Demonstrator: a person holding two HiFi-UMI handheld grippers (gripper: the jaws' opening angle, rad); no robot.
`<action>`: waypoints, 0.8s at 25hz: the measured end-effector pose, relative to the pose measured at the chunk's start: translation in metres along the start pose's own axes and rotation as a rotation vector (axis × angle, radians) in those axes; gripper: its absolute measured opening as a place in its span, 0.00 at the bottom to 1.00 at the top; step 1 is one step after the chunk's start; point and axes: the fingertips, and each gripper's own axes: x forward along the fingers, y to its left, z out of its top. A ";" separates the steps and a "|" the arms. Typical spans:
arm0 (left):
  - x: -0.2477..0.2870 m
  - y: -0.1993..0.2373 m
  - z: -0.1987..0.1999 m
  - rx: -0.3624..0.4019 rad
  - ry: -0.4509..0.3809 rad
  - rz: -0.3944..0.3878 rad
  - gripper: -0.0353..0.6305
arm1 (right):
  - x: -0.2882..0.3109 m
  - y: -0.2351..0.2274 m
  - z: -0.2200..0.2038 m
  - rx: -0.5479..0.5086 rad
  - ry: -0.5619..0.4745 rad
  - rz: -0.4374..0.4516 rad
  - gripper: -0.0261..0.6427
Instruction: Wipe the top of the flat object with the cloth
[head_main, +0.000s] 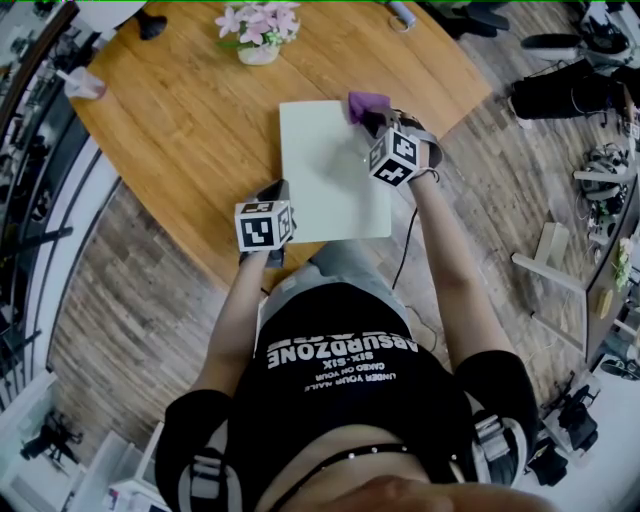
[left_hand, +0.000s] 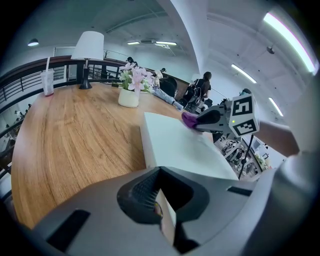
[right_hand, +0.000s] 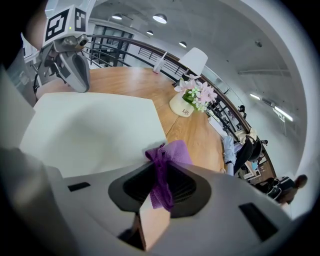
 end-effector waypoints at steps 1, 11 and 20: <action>0.000 0.000 0.000 0.003 -0.001 0.001 0.06 | -0.001 0.000 -0.001 0.001 -0.004 -0.003 0.17; -0.002 -0.003 -0.003 0.007 0.000 0.006 0.06 | -0.007 0.007 -0.005 0.001 -0.015 -0.012 0.17; 0.002 0.000 -0.001 0.004 -0.001 0.002 0.06 | -0.008 0.016 -0.007 0.002 -0.010 -0.008 0.17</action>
